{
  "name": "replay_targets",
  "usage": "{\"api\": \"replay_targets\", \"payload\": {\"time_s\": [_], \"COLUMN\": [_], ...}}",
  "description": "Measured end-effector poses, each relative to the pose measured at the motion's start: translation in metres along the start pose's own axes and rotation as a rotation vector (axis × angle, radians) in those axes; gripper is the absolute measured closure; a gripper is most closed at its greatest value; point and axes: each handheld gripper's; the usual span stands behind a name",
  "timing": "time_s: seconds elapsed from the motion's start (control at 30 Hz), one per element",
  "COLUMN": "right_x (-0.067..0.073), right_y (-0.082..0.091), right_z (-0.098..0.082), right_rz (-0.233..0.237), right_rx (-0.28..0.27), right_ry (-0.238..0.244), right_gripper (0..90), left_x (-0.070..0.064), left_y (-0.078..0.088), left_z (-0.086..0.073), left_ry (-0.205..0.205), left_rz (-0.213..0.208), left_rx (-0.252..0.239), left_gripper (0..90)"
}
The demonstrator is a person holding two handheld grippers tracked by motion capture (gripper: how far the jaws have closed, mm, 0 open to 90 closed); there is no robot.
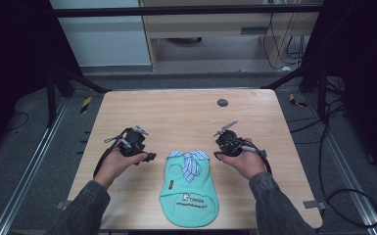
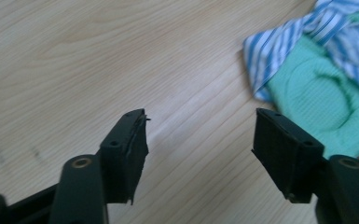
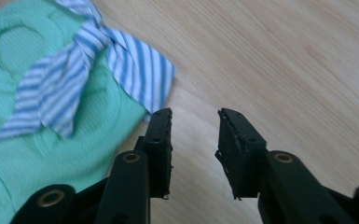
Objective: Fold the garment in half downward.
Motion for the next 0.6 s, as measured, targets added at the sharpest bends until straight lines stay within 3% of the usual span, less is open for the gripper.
{"api": "replay_targets", "payload": {"time_s": [0.13,0.27,0.4,0.6], "right_x": [0.005,0.007,0.009,0.009], "right_y": [-0.007,-0.020,-0.029,-0.037], "right_z": [0.013,0.027,0.033,0.036], "right_rz": [0.024,0.067,0.077,0.096], "right_rx": [-0.003,0.001,0.015,0.025], "right_ry": [0.004,-0.022,-0.032,-0.051], "right_gripper": [68.9,70.7,67.9,61.6], "left_x": [-0.009,-0.018,-0.024,-0.025], "left_y": [-0.009,-0.021,-0.037,-0.045], "left_z": [0.016,0.029,0.039,0.041], "left_ry": [-0.021,-0.040,-0.037,-0.012], "left_rz": [-0.005,-0.013,-0.024,-0.044], "left_rx": [0.025,0.045,0.064,0.073], "left_gripper": [42.4,48.4,49.9,49.4]}}
Point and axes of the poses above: each handheld gripper's, and its own axes: y roughly backward along the jaws, z roughly out of its top, x roughly to its left, and after that the axes turned 8 degrees about x, right-handed
